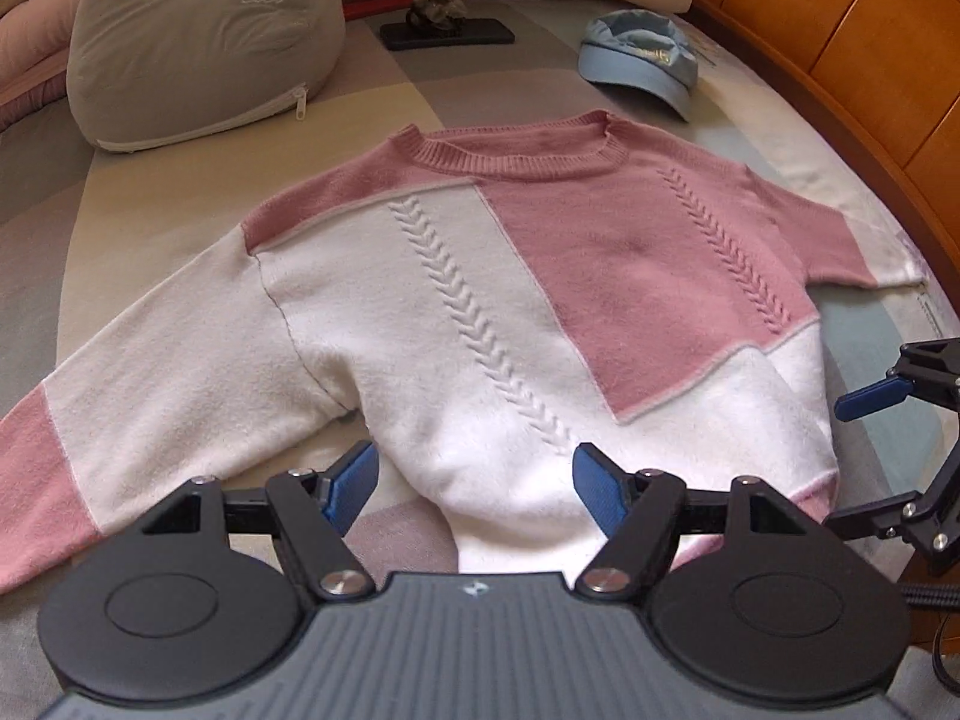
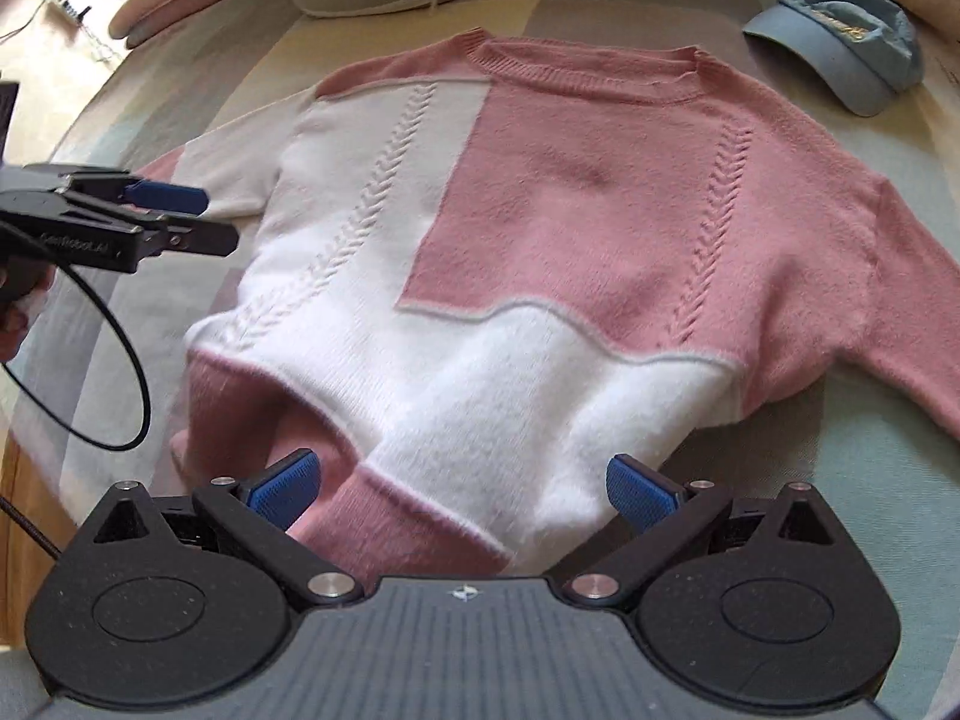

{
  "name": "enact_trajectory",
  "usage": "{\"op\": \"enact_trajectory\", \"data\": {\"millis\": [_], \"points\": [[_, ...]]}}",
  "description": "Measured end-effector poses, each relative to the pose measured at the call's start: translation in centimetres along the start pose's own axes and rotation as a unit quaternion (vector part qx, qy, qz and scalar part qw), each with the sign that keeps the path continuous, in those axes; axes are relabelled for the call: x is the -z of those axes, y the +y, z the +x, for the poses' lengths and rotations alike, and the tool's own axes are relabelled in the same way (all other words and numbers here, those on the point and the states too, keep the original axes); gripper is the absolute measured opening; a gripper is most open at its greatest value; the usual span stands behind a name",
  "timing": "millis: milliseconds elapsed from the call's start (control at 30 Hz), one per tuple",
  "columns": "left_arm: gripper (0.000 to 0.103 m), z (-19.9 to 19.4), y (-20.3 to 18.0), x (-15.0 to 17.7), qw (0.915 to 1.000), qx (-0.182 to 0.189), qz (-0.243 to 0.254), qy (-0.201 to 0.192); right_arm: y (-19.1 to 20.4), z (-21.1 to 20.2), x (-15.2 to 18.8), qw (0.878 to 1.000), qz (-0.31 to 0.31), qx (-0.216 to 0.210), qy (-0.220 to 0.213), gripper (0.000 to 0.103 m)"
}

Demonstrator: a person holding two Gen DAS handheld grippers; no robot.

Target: Fold clothes

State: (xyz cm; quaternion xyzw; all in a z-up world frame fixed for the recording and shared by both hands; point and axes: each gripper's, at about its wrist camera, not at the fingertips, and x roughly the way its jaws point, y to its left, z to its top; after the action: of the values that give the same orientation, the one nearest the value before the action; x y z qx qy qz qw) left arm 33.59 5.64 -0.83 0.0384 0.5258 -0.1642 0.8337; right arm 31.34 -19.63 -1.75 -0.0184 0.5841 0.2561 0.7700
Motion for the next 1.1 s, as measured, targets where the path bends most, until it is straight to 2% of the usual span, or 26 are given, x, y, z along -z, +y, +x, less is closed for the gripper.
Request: {"op": "enact_trajectory", "data": {"millis": [100,300,433,633,800,900,1033,1100], "points": [[0.072,-1.0,-2.2,0.7,0.9993,-0.017,-0.026,0.022,-0.6,0.2,1.5,0.999,-0.016,-0.025,0.016,0.103],[0.074,-1.3,-6.8,2.8,0.9984,-0.029,-0.032,0.038,-3.4,-1.2,3.3,0.998,-0.036,-0.052,-0.002,0.103],[0.074,0.3,-8.2,3.9,0.9980,-0.035,-0.027,0.045,-6.9,-1.7,4.6,0.998,0.011,-0.058,-0.020,0.103],[0.074,1.9,-7.0,5.1,0.9994,-0.003,-0.002,0.036,-9.6,0.8,6.0,0.990,0.119,-0.060,-0.037,0.103],[0.074,2.0,-5.3,5.8,0.9987,0.036,0.021,0.028,-8.7,2.2,6.9,0.989,0.134,-0.031,-0.061,0.103],[0.074,2.2,-5.0,6.1,0.9977,0.049,0.042,0.019,-8.6,2.4,6.8,0.988,0.139,-0.023,-0.058,0.103],[0.075,2.5,-4.4,5.8,0.9974,0.065,0.030,0.006,-9.3,2.6,6.4,0.980,0.190,-0.023,-0.059,0.103],[0.076,2.6,-4.4,5.7,0.9969,0.069,0.039,0.006,-9.2,2.8,6.2,0.978,0.197,-0.016,-0.063,0.103]]}}
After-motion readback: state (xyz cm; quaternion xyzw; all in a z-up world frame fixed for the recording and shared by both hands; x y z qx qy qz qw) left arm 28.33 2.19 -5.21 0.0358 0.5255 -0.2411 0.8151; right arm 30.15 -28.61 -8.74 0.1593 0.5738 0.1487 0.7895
